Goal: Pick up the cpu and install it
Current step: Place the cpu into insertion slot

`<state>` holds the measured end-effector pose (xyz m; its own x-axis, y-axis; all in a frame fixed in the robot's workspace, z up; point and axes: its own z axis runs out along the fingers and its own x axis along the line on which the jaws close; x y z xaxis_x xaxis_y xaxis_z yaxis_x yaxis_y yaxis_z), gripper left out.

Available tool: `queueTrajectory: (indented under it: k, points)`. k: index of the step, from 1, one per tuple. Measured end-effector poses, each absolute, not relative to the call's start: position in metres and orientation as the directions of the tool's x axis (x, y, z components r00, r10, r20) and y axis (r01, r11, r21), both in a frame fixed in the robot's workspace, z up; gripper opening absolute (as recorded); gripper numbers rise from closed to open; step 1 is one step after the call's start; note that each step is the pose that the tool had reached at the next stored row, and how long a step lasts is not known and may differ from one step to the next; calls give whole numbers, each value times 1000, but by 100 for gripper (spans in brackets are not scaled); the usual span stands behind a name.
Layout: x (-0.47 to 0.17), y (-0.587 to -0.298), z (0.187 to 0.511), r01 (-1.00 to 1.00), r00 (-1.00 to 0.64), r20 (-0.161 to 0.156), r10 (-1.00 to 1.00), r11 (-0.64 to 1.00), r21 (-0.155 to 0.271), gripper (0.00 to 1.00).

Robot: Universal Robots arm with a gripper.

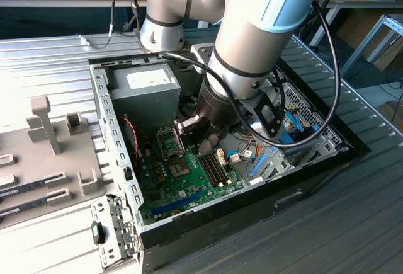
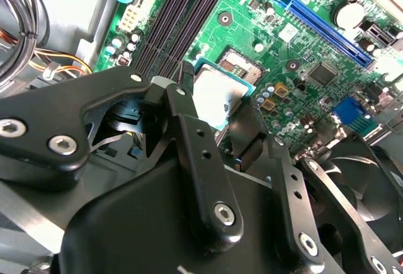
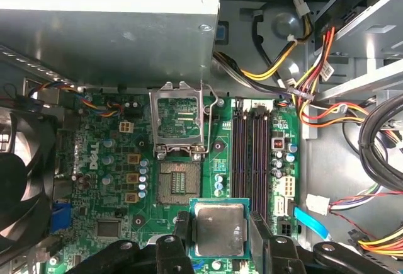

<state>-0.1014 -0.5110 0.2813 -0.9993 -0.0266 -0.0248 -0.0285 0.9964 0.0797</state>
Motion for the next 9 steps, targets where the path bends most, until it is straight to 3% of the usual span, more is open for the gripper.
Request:
queueTrajectory:
  k: [9]
  points:
    - [-103,-511,278,-28,-999,-25,-27,996,80,47]
